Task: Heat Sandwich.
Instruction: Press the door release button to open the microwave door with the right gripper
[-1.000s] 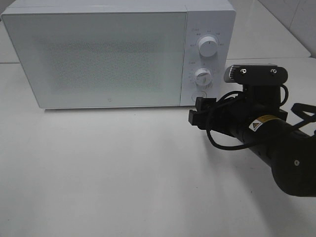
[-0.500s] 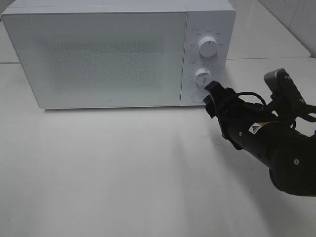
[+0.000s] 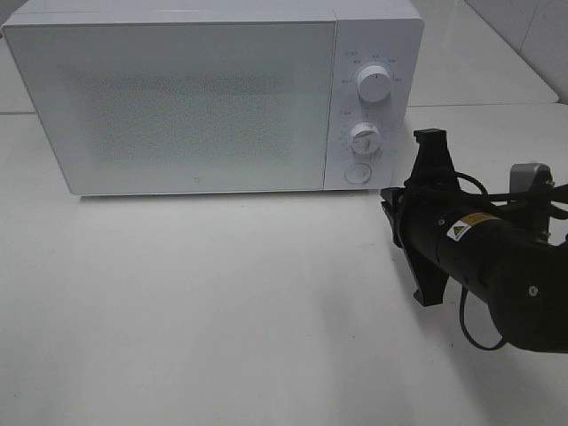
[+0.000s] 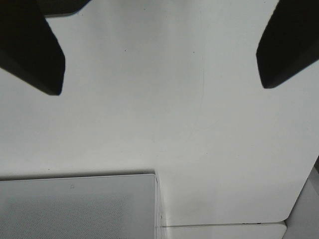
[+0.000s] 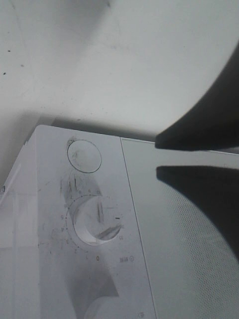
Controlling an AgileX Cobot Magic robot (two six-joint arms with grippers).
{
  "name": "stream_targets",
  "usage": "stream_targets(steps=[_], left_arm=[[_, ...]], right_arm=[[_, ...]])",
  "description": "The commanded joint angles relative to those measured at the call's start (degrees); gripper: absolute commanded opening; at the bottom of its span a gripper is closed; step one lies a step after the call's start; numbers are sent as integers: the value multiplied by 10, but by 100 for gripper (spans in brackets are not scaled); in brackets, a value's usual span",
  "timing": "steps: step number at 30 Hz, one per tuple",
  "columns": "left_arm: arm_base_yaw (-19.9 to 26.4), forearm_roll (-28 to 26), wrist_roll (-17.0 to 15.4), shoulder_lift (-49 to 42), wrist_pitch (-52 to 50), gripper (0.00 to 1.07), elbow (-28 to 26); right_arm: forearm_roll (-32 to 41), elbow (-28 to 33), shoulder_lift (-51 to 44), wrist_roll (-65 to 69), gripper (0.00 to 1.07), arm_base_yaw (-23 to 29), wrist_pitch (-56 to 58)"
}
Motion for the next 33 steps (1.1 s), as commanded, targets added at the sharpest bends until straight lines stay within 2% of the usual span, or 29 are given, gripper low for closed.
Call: stream_targets(steps=[1,18,25,33], left_arm=[[-1,-1,-1,-9,-6,98,2],[-1,-1,-1,-9,-6,98,2],[-1,-1,-1,-9,-6,98,2],[-1,-1,-1,-9,-6,98,2]], right_arm=[[2,-1,-1,20,0,2,-1],[14,-5,17,25,0,-2,-17],[3,-50,69,29,0,-2,-18],[-25,-101,116,29,0,-32,-13]])
